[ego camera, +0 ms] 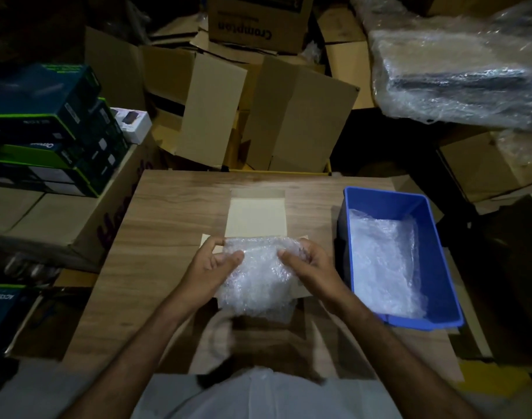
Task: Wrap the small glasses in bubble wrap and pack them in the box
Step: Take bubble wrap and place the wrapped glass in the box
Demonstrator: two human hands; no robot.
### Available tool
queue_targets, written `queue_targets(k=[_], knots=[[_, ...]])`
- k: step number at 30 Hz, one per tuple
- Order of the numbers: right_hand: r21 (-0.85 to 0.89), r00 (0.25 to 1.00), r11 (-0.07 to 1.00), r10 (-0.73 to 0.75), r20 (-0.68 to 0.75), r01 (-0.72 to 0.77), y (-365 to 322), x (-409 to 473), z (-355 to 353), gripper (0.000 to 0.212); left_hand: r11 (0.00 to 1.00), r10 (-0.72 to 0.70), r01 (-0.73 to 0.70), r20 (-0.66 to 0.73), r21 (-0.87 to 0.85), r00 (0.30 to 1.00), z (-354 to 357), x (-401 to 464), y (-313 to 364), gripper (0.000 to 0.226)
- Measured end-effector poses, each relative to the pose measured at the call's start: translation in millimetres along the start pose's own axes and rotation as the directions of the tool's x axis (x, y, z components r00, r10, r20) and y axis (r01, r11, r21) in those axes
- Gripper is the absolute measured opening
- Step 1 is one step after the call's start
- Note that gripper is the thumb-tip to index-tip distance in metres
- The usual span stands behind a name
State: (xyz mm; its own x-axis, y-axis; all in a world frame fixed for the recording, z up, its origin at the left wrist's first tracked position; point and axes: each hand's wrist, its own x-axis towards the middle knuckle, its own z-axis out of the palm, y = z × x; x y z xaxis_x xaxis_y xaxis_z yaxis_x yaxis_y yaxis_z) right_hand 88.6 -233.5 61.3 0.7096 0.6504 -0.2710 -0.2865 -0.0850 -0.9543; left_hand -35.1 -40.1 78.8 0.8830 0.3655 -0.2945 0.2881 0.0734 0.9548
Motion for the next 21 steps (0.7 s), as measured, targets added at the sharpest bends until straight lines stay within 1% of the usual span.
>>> queue_targets(k=[2,3,5,7,8,10,12,14,17,19,20,21], knots=[[-0.007,0.998,1.0,0.024,-0.064,-0.024,10.9,0.9,1.8,0.039,0.999,-0.046,0.046,-0.041,0.0,0.998,0.3,-0.9,-9.6,0.04],[-0.018,0.996,0.998,0.051,-0.073,-0.052,13.5,0.2,1.9,0.047,0.998,-0.06,0.061,-0.047,0.015,0.997,-0.3,-1.4,-14.9,0.046],[-0.067,0.996,0.995,0.074,-0.043,-0.077,18.3,-2.6,0.8,0.064,0.998,-0.052,0.054,-0.078,0.019,0.996,0.0,-3.3,-23.9,0.054],[-0.1,0.997,0.993,0.071,0.014,-0.069,24.4,-4.6,-0.3,0.069,0.998,-0.045,0.05,-0.125,0.033,0.991,1.4,-3.7,-29.4,0.052],[-0.104,0.997,0.992,0.068,0.034,-0.064,29.7,-3.4,-2.1,0.066,0.998,-0.056,0.06,-0.128,0.025,0.99,1.7,-3.9,-30.7,0.05],[-0.087,0.996,0.993,0.08,0.036,-0.077,32.9,-2.1,-3.0,0.06,0.993,-0.103,0.097,-0.1,-0.062,0.99,0.8,-4.5,-30.1,0.047],[-0.026,0.991,0.991,0.132,0.025,-0.132,32.6,-0.4,-4.7,0.055,0.975,-0.163,0.159,-0.015,-0.157,0.987,-5.3,-4.8,-29.5,0.047],[0.052,0.983,0.982,0.178,0.055,-0.181,33.9,1.8,-8.7,0.051,0.966,-0.192,0.202,0.07,-0.163,0.979,-9.5,-6.3,-28.5,0.044],[0.147,0.969,0.963,0.206,0.135,-0.225,34.7,1.3,-12.8,0.045,0.957,-0.233,0.246,0.1,-0.152,0.967,-10.8,-9.0,-27.0,0.034],[0.138,0.97,0.969,0.184,0.161,-0.207,33.5,0.7,-10.9,0.03,0.943,-0.263,0.288,0.156,-0.168,0.952,-14.2,-8.6,-28.5,0.034],[0.114,0.973,0.974,0.177,0.147,-0.194,33.6,1.6,-10.1,0.018,0.931,-0.269,0.309,0.208,-0.194,0.94,-18.8,-8.1,-31.0,0.036],[0.089,0.975,0.976,0.186,0.123,-0.198,32.6,2.3,-8.5,0.009,0.912,-0.271,0.335,0.267,-0.235,0.925,-22.9,-8.6,-32.8,0.044]])
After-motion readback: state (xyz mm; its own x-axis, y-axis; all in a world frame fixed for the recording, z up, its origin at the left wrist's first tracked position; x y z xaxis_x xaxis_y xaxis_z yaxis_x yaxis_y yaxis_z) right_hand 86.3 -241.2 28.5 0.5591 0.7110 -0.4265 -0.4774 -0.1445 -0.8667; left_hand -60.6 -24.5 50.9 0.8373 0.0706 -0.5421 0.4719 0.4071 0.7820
